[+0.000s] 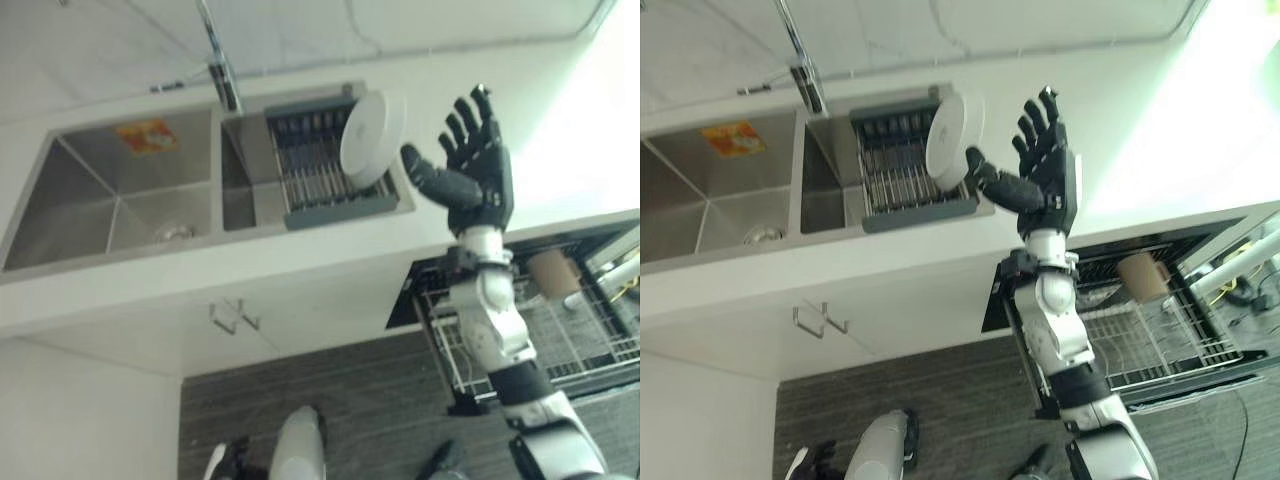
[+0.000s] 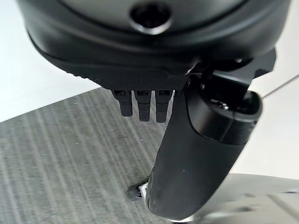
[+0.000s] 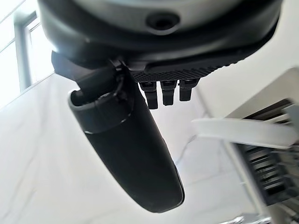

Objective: Place the dishes in the dishwasher.

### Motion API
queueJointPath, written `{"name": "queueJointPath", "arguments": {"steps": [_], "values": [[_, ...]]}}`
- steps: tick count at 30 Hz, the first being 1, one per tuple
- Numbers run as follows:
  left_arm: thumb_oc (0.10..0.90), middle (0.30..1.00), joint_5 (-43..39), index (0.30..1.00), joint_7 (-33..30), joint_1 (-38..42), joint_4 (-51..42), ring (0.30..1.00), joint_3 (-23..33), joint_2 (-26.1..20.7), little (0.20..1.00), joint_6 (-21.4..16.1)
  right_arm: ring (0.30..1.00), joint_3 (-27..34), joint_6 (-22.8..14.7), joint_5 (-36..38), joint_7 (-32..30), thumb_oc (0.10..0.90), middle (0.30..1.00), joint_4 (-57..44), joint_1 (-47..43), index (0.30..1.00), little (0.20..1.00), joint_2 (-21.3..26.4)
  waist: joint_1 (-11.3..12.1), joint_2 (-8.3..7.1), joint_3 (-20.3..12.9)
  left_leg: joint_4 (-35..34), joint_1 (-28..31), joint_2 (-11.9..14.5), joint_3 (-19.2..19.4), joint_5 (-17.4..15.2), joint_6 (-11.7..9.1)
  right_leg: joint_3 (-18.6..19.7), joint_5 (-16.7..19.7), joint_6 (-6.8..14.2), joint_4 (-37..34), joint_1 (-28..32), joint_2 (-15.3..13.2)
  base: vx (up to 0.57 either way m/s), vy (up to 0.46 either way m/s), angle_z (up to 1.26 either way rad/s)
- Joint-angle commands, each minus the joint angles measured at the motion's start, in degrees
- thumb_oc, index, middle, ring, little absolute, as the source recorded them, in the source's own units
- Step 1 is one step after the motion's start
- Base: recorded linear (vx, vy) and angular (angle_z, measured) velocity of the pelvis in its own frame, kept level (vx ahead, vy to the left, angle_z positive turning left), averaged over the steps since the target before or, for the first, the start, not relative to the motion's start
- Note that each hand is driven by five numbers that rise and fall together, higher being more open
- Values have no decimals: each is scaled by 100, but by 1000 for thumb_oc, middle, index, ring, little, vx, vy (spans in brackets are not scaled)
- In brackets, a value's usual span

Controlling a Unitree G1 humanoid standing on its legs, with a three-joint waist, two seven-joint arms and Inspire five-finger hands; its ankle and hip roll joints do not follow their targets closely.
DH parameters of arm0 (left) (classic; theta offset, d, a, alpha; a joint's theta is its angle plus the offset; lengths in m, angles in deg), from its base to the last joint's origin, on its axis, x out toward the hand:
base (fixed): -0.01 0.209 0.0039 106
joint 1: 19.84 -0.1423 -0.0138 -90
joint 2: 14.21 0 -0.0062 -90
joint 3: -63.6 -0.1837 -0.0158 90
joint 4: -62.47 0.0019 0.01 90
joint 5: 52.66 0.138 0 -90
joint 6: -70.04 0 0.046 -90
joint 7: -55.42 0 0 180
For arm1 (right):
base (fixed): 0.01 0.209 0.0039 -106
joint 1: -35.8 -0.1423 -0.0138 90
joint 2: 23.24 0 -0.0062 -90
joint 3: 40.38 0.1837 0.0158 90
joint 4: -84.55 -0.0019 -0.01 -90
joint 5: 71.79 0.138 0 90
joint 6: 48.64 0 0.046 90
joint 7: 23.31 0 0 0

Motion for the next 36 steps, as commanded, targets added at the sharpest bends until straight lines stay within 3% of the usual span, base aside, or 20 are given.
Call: {"name": "queueJointPath", "arguments": {"steps": [1, 8, 15, 22, 28, 32, 34, 36], "values": [[800, 900, -89, 900, -59, -123, 82, 900, -305, -341, 900, -139, 900, 378, -375, -4, 238, 800, 900, -413, -747, 900, 900, 508, 211, 96, -2, -1533, 827, -111, 14, 399, -65, 77, -1139, 349, 800, 325, -150, -69, 54, 15], [800, 900, -203, 900, 32, -106, -95, 900, -384, -485, 900, -108, 900, 601, -439, 180, 142, 800, 900, 377, -1559, 900, 900, 1142, 365, 197, 273, -1533, 752, -221, -85, 359, -133, 166, -1251, 452, 800, 327, -197, 15, 46, 7], [800, 900, -279, 900, 163, -162, -90, 900, -335, -574, 900, -175, 900, 577, -291, 584, 340, 800, 900, 561, -1844, 900, 900, 1218, 404, 240, 314, -1533, 746, -266, -116, 364, -135, 220, -1269, 475, 800, 321, -215, 14, 31, -1], [800, 900, -301, 900, 254, -217, -94, 900, -324, -596, 900, -202, 900, 598, 252, 1456, 563, 800, 900, 687, -2003, 900, 900, 965, 434, 271, 307, -1533, 776, -241, -90, 378, -154, 199, -1269, 490, 800, 370, -250, 5, 18, 1], [800, 900, -355, 900, 375, -211, -121, 900, -336, -673, 900, -157, 900, 529, 542, 1681, 797, 800, 900, 860, -2220, 900, 900, 994, 455, 279, 314, -1533, 767, -235, -84, 398, -168, 191, -1274, 494, 800, 387, -254, -2, 10, 1], [800, 900, -383, 900, 405, -212, -153, 900, -326, -703, 900, -124, 900, 455, 928, 1706, 859, 800, 900, 937, -2320, 900, 900, 1053, 467, 272, 318, -1533, 777, -242, -96, 402, -161, 181, -1271, 494, 800, 407, -257, 4, 11, 3], [800, 900, -23, 900, 390, -213, -251, 900, -370, -794, 900, -257, 900, 408, 1254, 2191, 993, 800, 900, 1207, -2391, 900, 900, 1107, 482, 267, 322, -1533, 773, -246, -115, 412, -171, 190, -1272, 497, 800, 414, -252, 13, 25, 6], [800, 900, -159, 900, 422, -192, -339, 900, -492, -877, 900, -204, 900, 351, 1409, 2368, 1128, 800, 900, 1588, -2468, 900, 900, 1155, 494, 274, 335, -1533, 760, -250, -137, 419, -176, 225, -1278, 499, 800, 407, -244, 0, 0, 0]]}}
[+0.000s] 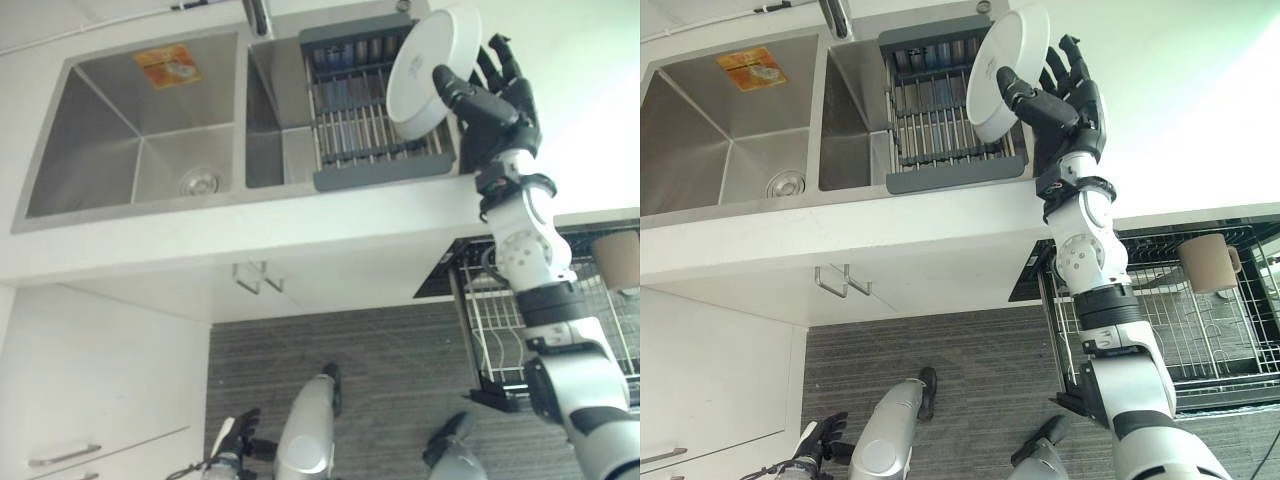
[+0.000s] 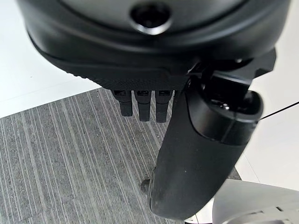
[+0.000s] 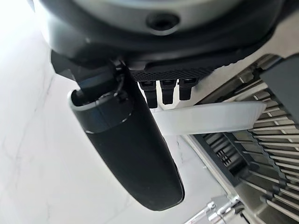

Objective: Place the dishes in the dishwasher.

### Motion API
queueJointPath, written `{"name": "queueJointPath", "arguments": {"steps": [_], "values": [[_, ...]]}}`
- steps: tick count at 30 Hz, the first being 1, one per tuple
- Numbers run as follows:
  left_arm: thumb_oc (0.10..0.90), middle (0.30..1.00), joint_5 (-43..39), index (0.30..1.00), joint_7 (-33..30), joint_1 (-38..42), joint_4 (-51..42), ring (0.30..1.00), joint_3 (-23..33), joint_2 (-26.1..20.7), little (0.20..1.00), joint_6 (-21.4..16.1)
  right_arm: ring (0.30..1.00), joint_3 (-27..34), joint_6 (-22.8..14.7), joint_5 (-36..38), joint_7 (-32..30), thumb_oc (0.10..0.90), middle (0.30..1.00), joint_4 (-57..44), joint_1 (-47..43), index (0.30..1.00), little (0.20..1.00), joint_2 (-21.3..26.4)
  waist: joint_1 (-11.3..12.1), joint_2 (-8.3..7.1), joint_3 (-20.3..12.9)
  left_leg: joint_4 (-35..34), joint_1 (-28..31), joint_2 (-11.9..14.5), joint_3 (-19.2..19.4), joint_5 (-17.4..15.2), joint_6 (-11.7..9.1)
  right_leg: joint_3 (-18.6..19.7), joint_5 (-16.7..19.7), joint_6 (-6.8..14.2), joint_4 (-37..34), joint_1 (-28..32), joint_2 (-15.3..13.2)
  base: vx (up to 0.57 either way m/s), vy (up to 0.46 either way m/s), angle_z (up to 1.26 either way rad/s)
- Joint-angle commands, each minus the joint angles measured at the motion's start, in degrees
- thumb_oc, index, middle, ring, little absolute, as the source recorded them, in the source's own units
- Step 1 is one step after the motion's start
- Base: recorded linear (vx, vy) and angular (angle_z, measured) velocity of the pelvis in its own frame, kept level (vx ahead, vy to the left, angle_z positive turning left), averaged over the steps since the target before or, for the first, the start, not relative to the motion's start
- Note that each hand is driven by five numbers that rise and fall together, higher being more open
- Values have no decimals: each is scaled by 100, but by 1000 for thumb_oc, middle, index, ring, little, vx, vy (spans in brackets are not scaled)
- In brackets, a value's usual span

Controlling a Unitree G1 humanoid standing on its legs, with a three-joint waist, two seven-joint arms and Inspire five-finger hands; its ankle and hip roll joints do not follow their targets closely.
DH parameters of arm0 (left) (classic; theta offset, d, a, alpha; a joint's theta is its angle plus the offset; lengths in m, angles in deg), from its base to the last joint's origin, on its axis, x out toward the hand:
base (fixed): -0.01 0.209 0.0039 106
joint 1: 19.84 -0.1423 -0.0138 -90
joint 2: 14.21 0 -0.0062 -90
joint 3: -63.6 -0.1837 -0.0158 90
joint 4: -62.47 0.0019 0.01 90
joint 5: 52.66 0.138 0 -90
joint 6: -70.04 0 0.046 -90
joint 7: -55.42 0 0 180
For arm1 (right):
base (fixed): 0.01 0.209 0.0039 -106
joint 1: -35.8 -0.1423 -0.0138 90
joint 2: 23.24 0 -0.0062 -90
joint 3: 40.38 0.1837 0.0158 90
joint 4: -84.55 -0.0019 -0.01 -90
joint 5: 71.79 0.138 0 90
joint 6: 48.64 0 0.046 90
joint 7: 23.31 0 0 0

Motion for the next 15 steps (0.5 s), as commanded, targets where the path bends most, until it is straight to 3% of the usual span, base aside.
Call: {"name": "queueJointPath", "arguments": {"steps": [1, 6, 7, 8, 9, 10, 15], "values": [[800, 900, -24, 900, -43, -176, -145, 900, -371, -601, 900, -97, 900, -94, 88, 450, 344, 800, 900, 203, -664, 900, 900, 466, 207, 127, -243, -1145, 509, -25, -82, 171, -203, 286, -1301, 437, 868, 169, -122, 0, 0, 0], [800, 900, -81, 900, -43, -152, -170, 900, -404, -654, 900, -150, 900, -220, 484, 169, 572, 800, 900, 787, -953, 900, 900, 687, 255, 115, -196, -1145, 462, -43, -133, 198, -220, 312, -1284, 444, 868, 137, -113, -13, 7, 5], [800, 900, -111, 900, -33, -143, -221, 900, -390, -682, 900, -118, 848, -268, 611, 44, 640, 765, 848, 874, -1002, 848, 848, 749, 262, 114, -196, -1145, 458, -50, -141, 195, -217, 314, -1282, 447, 868, 133, -115, -16, 16, 9], [800, 900, -126, 900, -25, -138, -260, 900, -382, -701, 900, -92, 658, -307, 665, -27, 653, 638, 658, 933, -1049, 658, 658, 791, 267, 112, -192, -1145, 455, -56, -147, 193, -216, 315, -1285, 447, 868, 132, -114, -14, 12, 11], [800, 900, -148, 900, -28, -138, -292, 900, -377, -718, 900, -76, 564, -346, 732, -142, 637, 576, 564, 984, -1103, 564, 564, 830, 271, 110, -184, -1145, 453, -59, -150, 195, -216, 315, -1288, 448, 868, 131, -111, -17, 12, 8], [800, 900, -177, 900, -26, -141, -320, 900, -356, -737, 900, -53, 300, -398, 794, -374, 615, 400, 300, 1104, -1169, 300, 300, 892, 276, 104, -180, -1145, 455, -62, -153, 193, -217, 316, -1284, 450, 868, 130, -114, -19, 15, 4], [800, 900, -241, 900, 44, -170, -367, 900, -309, -775, 900, -14, 300, -760, 750, -1082, 562, 400, 300, 1661, -1475, 300, 300, 1075, 336, 90, -182, -1145, 440, -85, -179, 219, -220, 312, -1268, 439, 868, 133, -117, 0, 0, 0]]}}
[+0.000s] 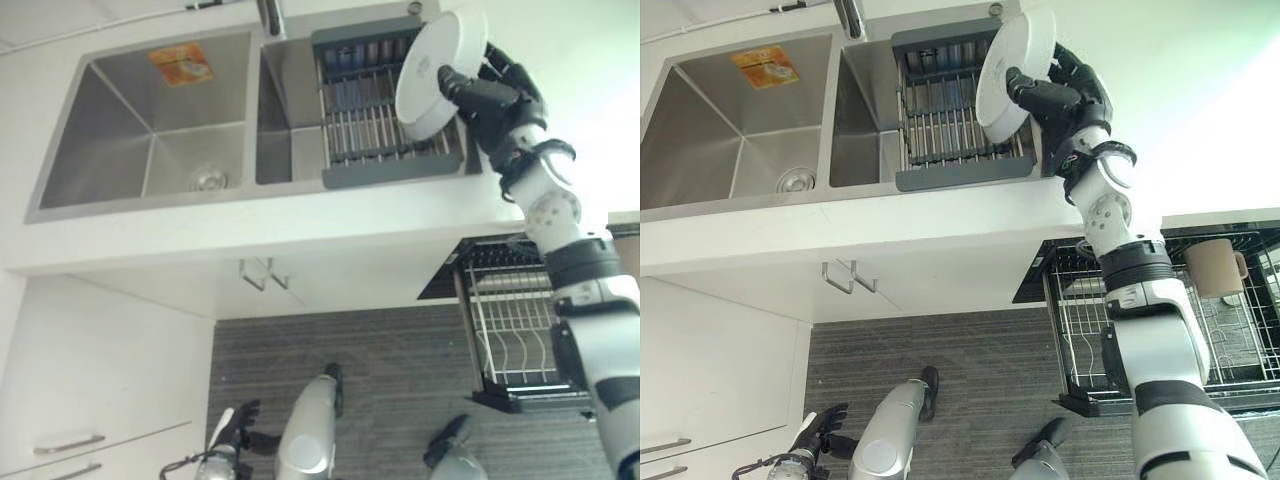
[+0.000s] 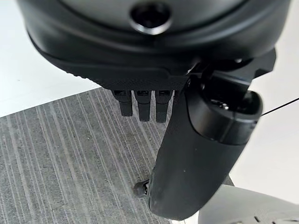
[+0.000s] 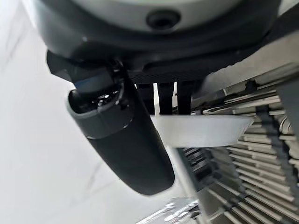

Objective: Place the dishes in the dishwasher.

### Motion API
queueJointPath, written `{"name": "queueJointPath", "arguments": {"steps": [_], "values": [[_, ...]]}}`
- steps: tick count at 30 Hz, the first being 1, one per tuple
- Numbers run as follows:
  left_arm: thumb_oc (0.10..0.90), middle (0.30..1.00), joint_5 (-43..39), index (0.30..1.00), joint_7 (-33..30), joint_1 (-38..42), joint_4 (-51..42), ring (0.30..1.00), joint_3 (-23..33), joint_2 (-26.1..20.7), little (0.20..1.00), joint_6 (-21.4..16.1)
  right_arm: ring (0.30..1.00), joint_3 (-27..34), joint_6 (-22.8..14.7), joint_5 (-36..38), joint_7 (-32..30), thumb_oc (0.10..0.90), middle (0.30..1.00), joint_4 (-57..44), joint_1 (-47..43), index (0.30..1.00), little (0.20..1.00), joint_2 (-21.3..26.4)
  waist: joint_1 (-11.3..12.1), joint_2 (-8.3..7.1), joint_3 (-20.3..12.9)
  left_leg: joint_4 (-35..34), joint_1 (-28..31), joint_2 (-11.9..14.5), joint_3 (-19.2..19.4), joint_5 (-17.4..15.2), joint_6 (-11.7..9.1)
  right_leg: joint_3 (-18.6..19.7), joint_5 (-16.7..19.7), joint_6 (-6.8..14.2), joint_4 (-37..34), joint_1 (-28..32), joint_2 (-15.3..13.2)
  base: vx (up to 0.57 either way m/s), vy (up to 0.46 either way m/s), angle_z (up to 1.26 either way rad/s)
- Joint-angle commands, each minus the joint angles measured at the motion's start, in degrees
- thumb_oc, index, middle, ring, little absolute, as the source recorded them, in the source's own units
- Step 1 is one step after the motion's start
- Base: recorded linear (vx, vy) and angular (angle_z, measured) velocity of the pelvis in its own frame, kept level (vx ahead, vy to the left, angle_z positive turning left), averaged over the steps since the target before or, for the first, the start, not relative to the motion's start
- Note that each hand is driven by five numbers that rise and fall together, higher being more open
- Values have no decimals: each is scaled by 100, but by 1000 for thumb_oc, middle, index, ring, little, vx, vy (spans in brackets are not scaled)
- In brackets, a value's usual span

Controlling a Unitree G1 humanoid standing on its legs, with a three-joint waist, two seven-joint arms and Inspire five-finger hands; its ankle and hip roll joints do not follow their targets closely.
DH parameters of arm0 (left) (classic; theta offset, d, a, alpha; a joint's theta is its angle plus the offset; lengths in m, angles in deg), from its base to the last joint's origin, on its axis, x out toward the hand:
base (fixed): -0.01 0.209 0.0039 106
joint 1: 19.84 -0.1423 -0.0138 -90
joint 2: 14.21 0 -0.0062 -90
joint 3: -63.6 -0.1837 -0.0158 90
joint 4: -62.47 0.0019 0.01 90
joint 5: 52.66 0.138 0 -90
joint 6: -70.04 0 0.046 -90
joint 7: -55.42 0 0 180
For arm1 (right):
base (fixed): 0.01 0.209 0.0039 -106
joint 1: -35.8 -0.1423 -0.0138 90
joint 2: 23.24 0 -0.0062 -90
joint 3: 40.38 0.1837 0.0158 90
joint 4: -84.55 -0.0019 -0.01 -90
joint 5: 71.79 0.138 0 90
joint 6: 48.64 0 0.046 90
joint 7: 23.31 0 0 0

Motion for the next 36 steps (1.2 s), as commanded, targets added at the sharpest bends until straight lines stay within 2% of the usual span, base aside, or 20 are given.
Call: {"name": "queueJointPath", "arguments": {"steps": [1, 9, 10, 11, 12, 13, 14, 16, 19, 21, 24, 28, 29, 32, 36], "values": [[800, 900, -176, 900, 10, -163, -64, 900, -225, -562, 900, -7, 300, -241, -167, -524, -47, 400, 300, 203, -307, 300, 300, 405, 283, 69, -167, -1034, 448, -5, -59, 95, -213, 313, -1232, 386, 839, 113, -95, -1, 9, 4], [800, 900, -171, 900, -12, -191, -28, 900, -215, -542, 900, -61, 300, -349, -340, -546, -143, 400, 300, 504, -312, 300, 300, 435, 312, 60, -185, -1034, 477, -3, -113, 95, -218, 314, -1239, 373, 839, 143, -67, 5, -6, 6], [800, 900, -153, 900, -14, -206, -9, 900, -190, -535, 900, -88, 300, -377, -595, -697, -270, 400, 300, 508, -312, 300, 300, 435, 330, 60, -215, -1034, 481, -13, -155, 86, -221, 326, -1252, 372, 839, 153, -60, 2, -54, 6], [800, 900, -139, 900, -72, -246, 18, 900, -184, -505, 900, -121, 300, -331, -1095, -324, -244, 400, 300, 424, -287, 300, 300, 374, 328, 45, -257, -1034, 509, -13, -153, 72, -227, 334, -1262, 372, 839, 173, -56, -4, -67, 9], [800, 900, -133, 900, -86, -248, 40, 900, -188, -495, 900, -129, 300, -301, -1275, -176, -158, 400, 300, 338, -290, 300, 300, 307, 333, 42, -279, -1034, 516, -15, -152, 68, -226, 330, -1268, 376, 839, 181, -56, -6, -86, 4], [800, 900, -112, 900, -120, -236, 77, 900, -190, -464, 900, -122, 300, -188, -1746, -79, -86, 400, 300, -13, -200, 300, 300, 50, 336, 42, -346, -1034, 547, -17, -156, 44, -218, 311, -1293, 372, 839, 221, -53, -5, -83, 1], [800, 900, -98, 900, -138, -223, 109, 900, -183, -439, 900, -120, 300, -128, -1987, -4, -80, 400, 300, -268, -134, 300, 300, -119, 332, 39, -397, -1034, 577, -12, -155, 28, -215, 302, -1309, 375, 839, 247, -48, -5, -91, -3], [800, 900, -68, 900, -164, -225, 130, 900, -162, -414, 900, -107, 300, -90, -2231, 40, -49, 400, 300, -703, 8, 300, 300, -326, 311, 31, -489, -1034, 612, -3, -155, 11, -207, 277, -1322, 364, 839, 276, -33, -3, -82, -1], [800, 900, 115, 900, -298, -285, 162, 900, -44, -266, 900, -43, 300, 59, -2530, -88, -303, 400, 300, -2023, 475, 300, 300, -920, 240, 23, -692, -1034, 730, 76, -56, 33, -150, 124, -1303, 270, 839, 373, 10, -50, -122, 1], [800, 900, 213, 900, -392, -352, 233, 900, 20, -176, 900, -29, 300, 50, -2540, -190, -476, 400, 300, -2656, 727, 300, 300, -1116, 183, -33, -838, -1034, 894, 126, -19, -110, -188, 148, -1463, 319, 839, 497, 50, 76, -150, -11], [800, 900, 408, 900, -566, -427, 444, 900, 178, -11, 900, 97, 300, -31, -2555, -596, -645, 400, 300, -3615, 1339, 300, 300, -1499, -32, -100, -1136, -1034, 1081, 354, 303, -26, -153, 25, -1476, 201, 839, 581, 199, -76, -218, -23], [800, 900, 624, 900, -661, -456, 756, 900, 352, 83, 900, 164, 300, -72, -3002, -382, -591, 400, 300, -3995, 2147, 300, 300, -1810, -338, -247, -1480, -1034, 1457, 652, 861, -44, -235, 37, -1633, 91, 839, 732, 392, 34, -288, -87], [800, 900, 699, 900, -661, -462, 783, 900, 362, 94, 900, 175, 300, -63, -3000, -335, -582, 400, 300, -4162, 2317, 300, 300, -1868, -403, -285, -1509, -1034, 1568, 676, 896, -155, -300, 126, -1739, 147, 839, 788, 415, 54, -209, -75], [800, 900, 691, 900, -705, -429, 987, 900, 352, 159, 900, 156, 300, -90, -2862, -275, -645, 400, 300, -4981, 3085, 300, 300, -1962, -714, -334, -1545, -1034, 1723, 804, 1219, -140, -343, 243, -1745, 96, 839, 736, 535, -1, -200, -55], [800, 900, 643, 900, -776, -459, 1139, 900, 357, 248, 900, 74, 300, 41, -2665, -75, -465, 400, 300, -5756, 4109, 300, 300, -1743, -1073, -397, -1564, -1034, 1879, 913, 1534, -124, -361, 404, -1725, 40, 839, 628, 658, 10, -124, -51]]}}
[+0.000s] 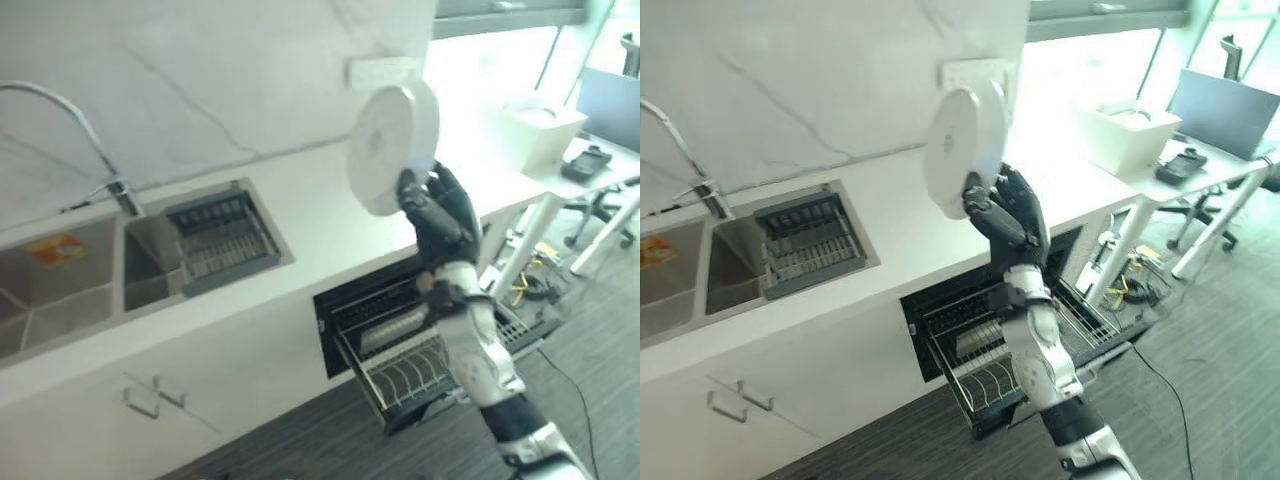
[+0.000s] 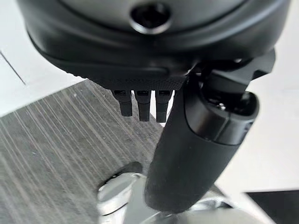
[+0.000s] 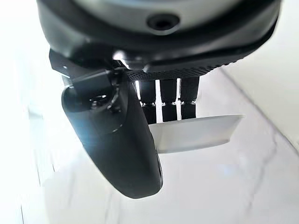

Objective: Place the dishes in the dishwasher.

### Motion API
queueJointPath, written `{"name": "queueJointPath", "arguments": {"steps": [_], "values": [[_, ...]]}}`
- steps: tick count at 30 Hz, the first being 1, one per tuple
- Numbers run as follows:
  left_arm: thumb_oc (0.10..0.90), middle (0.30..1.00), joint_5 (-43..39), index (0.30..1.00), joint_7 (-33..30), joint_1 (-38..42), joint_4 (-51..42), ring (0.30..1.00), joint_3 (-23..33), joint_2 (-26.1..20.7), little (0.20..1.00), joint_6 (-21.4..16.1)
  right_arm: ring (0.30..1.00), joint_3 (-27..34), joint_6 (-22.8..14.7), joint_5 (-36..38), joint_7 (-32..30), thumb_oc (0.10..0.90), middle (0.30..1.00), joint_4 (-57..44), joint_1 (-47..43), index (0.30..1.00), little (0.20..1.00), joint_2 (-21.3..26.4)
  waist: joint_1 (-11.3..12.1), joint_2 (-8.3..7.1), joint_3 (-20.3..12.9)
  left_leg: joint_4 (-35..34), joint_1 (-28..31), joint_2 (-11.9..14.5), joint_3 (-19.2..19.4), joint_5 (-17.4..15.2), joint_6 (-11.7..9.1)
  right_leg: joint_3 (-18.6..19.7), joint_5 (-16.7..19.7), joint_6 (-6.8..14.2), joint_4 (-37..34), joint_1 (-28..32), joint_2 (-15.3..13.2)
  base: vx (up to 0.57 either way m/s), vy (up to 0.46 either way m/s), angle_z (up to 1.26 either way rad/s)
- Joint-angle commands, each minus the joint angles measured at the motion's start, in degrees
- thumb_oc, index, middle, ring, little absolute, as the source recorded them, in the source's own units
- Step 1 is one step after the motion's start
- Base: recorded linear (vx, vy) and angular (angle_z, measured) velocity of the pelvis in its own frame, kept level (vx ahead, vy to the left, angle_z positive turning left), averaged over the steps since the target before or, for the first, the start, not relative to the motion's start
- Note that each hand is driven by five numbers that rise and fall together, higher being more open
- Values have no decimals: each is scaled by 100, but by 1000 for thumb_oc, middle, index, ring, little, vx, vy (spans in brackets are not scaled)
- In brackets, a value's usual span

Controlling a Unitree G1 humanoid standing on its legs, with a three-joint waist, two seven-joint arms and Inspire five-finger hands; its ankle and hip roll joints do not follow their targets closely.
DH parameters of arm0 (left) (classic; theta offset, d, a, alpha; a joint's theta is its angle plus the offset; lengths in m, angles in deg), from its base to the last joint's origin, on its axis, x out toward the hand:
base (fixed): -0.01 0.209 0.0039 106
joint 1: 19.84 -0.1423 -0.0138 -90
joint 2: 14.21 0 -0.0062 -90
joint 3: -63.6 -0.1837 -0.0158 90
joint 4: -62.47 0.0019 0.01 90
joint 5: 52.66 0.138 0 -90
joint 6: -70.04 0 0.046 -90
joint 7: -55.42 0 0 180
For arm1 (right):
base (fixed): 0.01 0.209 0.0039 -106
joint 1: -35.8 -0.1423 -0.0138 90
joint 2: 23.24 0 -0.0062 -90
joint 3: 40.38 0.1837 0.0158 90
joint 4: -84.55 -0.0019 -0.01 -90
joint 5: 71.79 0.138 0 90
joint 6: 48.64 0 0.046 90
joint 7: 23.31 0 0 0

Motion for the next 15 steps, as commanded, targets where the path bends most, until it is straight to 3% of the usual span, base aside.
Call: {"name": "queueJointPath", "arguments": {"steps": [1, 8, 15], "values": [[800, 900, 74, 900, -209, 181, -100, 900, -382, -317, 900, -304, 300, 610, -380, 230, 487, 400, 300, -1067, -1023, 300, 300, -239, 268, -335, 379, 697, -123, -486, 313, -825, 678, -81, -523, 612, -405, 1116, -453, 12, -109, -41], [800, 900, -70, 900, -337, 178, -214, 900, -415, -239, 900, -298, 300, 992, -36, 641, 1284, 400, 300, -1266, 398, 300, 300, 29, -208, -435, 433, 697, -5, -438, 600, -816, 657, 226, -499, 538, -405, 910, -301, 14, -118, -46], [800, 900, -71, 900, -370, 200, -327, 900, -519, -165, 900, -261, 300, 941, -18, 537, 1640, 400, 300, -712, 673, 300, 300, -79, -350, -396, 544, 697, -55, -440, 632, -812, 643, 309, -475, 523, -405, 761, -274, 8, -23, -13]]}}
